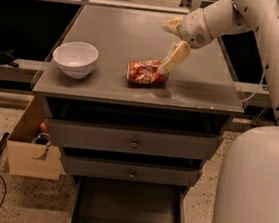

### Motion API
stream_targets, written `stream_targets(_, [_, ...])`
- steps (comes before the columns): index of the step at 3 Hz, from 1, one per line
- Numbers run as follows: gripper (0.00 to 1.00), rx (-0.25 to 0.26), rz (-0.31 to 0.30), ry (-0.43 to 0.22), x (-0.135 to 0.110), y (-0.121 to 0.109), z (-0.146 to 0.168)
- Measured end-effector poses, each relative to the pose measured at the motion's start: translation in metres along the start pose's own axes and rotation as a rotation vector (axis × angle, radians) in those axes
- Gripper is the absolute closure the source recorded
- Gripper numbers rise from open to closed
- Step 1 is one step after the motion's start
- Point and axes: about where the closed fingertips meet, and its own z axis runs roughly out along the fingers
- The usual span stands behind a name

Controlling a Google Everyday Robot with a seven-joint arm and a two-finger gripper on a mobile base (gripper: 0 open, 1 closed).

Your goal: Place coke can into bottom drawer

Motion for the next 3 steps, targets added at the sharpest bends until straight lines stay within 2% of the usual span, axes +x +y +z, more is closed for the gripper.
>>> stream_targets(1, [0.00,-0.017,0.016,0.012,0.005,0.004,0.003])
stream_targets(2, [0.00,-0.074,0.075,0.022,0.024,0.041,0.034])
stream_targets(3, [0.00,-0.074,0.075,0.022,0.024,0.041,0.034])
